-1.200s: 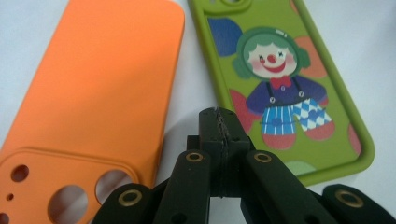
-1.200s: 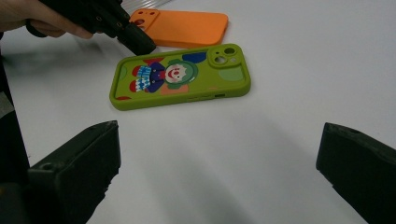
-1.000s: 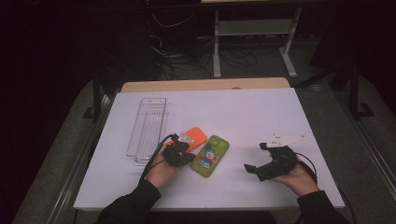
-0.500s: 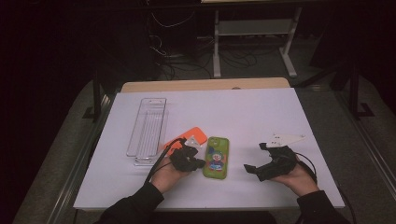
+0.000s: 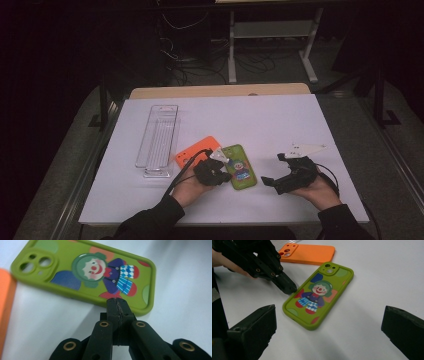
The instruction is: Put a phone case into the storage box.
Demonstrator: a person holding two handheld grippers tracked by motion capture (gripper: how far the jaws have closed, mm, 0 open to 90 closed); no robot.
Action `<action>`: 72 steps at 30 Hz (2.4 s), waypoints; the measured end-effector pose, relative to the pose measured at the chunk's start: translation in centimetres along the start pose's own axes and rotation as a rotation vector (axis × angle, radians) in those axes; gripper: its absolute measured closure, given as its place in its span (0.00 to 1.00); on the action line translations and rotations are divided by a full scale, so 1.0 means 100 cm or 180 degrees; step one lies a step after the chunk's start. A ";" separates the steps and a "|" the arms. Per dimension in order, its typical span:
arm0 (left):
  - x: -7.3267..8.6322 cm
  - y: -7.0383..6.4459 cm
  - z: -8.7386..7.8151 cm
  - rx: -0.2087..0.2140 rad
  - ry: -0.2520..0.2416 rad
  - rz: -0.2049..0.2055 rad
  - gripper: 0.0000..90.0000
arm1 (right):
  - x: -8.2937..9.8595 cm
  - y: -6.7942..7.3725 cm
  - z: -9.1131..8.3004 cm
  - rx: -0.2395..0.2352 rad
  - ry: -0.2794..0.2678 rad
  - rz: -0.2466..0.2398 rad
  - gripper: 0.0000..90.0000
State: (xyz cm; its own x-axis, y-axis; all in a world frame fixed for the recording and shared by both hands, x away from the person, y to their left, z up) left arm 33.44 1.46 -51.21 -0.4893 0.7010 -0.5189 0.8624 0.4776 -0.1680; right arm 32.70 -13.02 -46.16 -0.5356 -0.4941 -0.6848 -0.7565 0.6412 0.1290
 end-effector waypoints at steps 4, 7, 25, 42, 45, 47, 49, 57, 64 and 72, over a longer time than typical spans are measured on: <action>-0.007 -0.004 0.005 0.0034 -0.0015 0.0043 1.00 | 0.000 0.000 0.000 -0.0002 0.0000 0.0009 0.00; -0.011 -0.005 0.009 0.0056 -0.0028 0.0086 1.00 | 0.000 0.000 0.000 -0.0006 0.0005 0.0012 0.00; -0.013 -0.005 -0.035 0.0209 -0.0427 0.0334 0.63 | 0.001 -0.001 0.000 -0.0001 0.0020 0.0021 0.00; 0.016 0.019 -0.088 0.0130 -0.0722 0.0382 0.17 | 0.003 -0.002 -0.001 0.0007 0.0012 0.0047 0.00; 0.021 0.020 -0.089 0.0107 -0.0756 0.0355 0.09 | 0.003 -0.004 0.000 0.0023 0.0020 0.0049 0.00; 0.024 0.021 -0.090 0.0070 -0.0763 0.0364 0.04 | 0.004 -0.004 0.000 0.0023 0.0020 0.0054 0.00; 0.025 0.022 -0.093 0.0041 -0.0792 0.0352 0.01 | 0.003 -0.005 -0.001 0.0024 0.0016 0.0072 0.00; 0.026 0.026 -0.093 0.0058 -0.0853 0.0325 0.00 | 0.003 -0.008 0.001 0.0070 0.0069 0.0167 0.00; 0.028 0.027 -0.093 0.0024 -0.0825 0.0314 0.00 | 0.000 -0.007 0.005 0.0123 0.0143 0.0284 0.00; 0.029 0.034 -0.095 -0.0032 -0.0854 0.0278 0.00 | -0.006 -0.014 0.003 0.0300 0.0125 0.0352 0.00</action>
State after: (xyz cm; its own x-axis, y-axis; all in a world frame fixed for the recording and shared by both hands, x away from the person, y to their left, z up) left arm 33.74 10.14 -45.29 -0.3600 0.5750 -0.7347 0.8978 0.4277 -0.1052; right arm 34.23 -13.47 -46.10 -0.6294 -0.4387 -0.6414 -0.6544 0.7443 0.1331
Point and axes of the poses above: each handheld gripper's, and its own axes: z roughly forward along the jaws, x roughly out of its underside, y roughly to its left, the point moved 10 cm from there along z, roughly forward along the jaws, and after that the axes turned 9 degrees about y, right-handed, at the moved point
